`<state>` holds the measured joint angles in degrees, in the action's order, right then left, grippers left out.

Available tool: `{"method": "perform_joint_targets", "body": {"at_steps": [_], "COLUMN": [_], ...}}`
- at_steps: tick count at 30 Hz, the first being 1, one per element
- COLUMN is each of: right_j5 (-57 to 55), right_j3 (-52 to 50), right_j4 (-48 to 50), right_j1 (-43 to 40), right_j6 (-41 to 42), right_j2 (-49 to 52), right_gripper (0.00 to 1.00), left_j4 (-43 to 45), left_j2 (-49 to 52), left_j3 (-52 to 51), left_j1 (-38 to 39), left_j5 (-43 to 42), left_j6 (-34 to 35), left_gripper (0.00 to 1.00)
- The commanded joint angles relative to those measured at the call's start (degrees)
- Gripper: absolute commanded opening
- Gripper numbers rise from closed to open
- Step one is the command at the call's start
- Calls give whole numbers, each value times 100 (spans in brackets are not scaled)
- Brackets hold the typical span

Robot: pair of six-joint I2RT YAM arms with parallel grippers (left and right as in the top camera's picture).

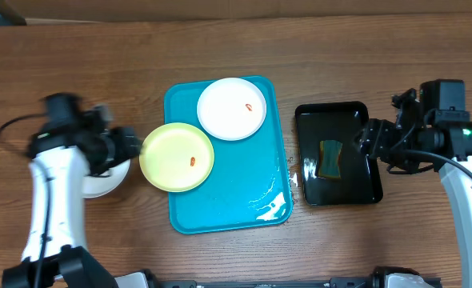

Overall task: Clean dirty plates on tray and stack at the side
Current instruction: 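Grasp the yellow plate rim with left gripper and pull it forward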

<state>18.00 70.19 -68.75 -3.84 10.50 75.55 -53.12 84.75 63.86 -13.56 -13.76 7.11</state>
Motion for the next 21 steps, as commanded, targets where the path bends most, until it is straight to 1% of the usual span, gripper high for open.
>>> {"method": "perform_joint_targets", "body": {"at_steps": [1, 3, 5, 9, 12, 17, 18, 19, 20, 21], "right_j5": [-46, -35, -37, -35, -35, -35, -35, -35, -35, -35], "right_j3": [66, 66, 66, 66, 66, 66, 66, 66, 66, 66], "right_j4": [22, -20, -63, -142, -168, -168, -168, -168, -168, -168], "right_j1": [46, 46, 46, 46, 46, 46, 46, 46, 46, 46], "right_j6": [17, 17, 15, 17, 17, 17, 17, 17, 17, 17], "right_j2": [-15, -15, -15, -15, -15, -15, -15, -15, -15, -15], "right_gripper": [72, 72, 73, 72, 73, 73, 73, 73, 73, 73], "left_j4": [142, 306, 415, 614, 719, 793, 815, 837, 861, 874], "left_j2": [-50, 4, 118, 437, 702, 962, 1012, 1058, 1115, 1161], "left_j3": [-236, -337, -358, -358, -358, -358, -361, -361, -361, -361], "left_j1": [898, 1259, 1394, 1355, 1303, 1217, 1209, 1200, 1196, 1198], "left_j5": [1556, 2201, 2490, 2446, 2455, 2448, 2450, 2448, 2439, 2417], "left_j6": [-334, -103, 127, 323, 321, 321, 317, 317, 317, 317], "left_gripper": [70, 70, 68, 66, 66, 62, 59, 54, 45, 39]}}
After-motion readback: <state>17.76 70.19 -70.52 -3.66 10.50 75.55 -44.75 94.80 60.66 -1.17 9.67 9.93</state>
